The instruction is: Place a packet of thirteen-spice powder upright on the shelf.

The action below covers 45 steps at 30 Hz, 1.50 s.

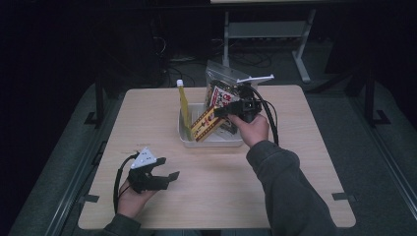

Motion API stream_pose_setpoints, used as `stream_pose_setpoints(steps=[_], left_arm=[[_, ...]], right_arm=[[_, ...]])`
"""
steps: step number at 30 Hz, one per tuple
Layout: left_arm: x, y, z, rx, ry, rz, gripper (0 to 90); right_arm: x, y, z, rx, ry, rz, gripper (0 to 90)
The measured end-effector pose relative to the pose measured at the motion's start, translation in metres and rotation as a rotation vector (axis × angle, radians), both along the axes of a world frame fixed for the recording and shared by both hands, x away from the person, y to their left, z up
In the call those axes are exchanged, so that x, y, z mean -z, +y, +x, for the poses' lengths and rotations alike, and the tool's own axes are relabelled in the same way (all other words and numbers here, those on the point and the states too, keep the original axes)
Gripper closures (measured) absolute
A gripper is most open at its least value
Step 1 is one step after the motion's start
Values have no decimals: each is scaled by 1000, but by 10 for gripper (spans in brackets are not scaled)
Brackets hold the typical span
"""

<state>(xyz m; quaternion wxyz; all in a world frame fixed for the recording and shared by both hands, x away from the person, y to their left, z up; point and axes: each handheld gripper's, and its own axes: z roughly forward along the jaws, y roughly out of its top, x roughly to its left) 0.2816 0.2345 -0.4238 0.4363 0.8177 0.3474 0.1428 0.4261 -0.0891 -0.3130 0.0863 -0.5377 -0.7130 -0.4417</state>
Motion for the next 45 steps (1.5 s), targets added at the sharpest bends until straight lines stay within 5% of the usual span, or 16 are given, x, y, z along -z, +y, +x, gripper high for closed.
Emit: stream_pose_setpoints(steps=[15, 24, 35, 45], left_arm=[[-3, 1, -1, 15, -10, -16, 263], [-4, 1, 0, 14, -9, -24, 263], [-4, 1, -1, 21, -5, -26, 263], [-3, -1, -1, 29, 4, -21, 263]], right_arm=[[10, 31, 27, 138, 9, -74, 678], [15, 37, 33, 193, 23, -61, 678], [19, 42, 29, 216, 1, -85, 670], [25, 42, 21, 169, 5, -82, 571]])
